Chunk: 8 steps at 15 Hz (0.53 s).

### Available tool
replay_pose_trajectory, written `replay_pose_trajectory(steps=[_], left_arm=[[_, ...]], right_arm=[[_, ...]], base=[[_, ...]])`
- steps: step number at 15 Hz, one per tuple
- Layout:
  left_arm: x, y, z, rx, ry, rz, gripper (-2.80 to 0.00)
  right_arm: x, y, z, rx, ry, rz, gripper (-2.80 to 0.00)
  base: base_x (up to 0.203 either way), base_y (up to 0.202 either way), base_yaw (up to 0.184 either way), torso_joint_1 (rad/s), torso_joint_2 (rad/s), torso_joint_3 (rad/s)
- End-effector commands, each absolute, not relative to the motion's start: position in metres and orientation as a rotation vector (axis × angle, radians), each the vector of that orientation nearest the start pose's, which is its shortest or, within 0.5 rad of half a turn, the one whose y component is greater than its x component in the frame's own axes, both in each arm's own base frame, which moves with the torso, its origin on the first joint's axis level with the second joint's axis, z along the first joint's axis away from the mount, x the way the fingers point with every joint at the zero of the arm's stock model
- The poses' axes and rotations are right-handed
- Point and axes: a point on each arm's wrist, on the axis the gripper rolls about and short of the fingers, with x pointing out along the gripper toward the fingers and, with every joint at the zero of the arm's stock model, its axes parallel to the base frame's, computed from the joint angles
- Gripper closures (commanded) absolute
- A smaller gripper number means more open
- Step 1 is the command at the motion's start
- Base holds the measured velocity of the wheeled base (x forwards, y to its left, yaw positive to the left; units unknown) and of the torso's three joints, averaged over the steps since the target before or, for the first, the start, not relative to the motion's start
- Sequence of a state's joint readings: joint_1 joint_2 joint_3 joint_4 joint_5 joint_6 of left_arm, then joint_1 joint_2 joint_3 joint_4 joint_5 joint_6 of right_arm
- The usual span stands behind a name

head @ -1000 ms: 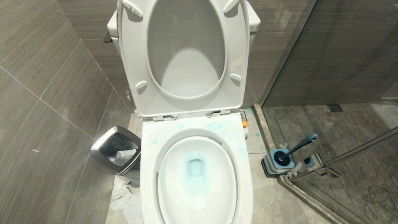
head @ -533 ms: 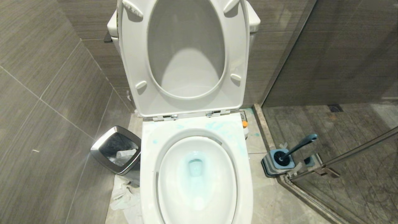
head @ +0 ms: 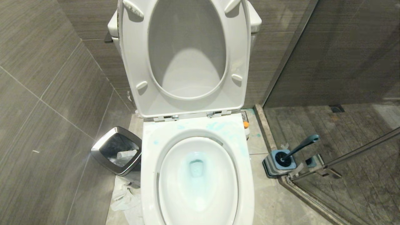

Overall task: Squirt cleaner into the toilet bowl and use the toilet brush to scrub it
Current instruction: Flush the toilet

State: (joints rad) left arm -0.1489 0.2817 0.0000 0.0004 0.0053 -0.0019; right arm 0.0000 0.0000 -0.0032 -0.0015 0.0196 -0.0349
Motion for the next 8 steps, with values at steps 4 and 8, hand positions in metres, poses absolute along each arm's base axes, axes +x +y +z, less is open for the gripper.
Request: replay_pose_trajectory(steps=[4,8], left_arm=[[-0.0007,0.0002,0.0787,0.019,0.284,-0.141,0.0],[-0.0007,0.0002,0.0784,0.021,0.285,-0.141,0.0]], right_arm=[[-0.0229,0.0004,0.0765,-0.035,-0.004,0.02,0.0],[-0.0229,0.0004,0.0765,-0.035,-0.003,0.02,0.0]], base=[[0.0,0.0,0.0,0.0,0.0,0.0],[0.0,0.0,0.0,0.0,0.0,0.0]])
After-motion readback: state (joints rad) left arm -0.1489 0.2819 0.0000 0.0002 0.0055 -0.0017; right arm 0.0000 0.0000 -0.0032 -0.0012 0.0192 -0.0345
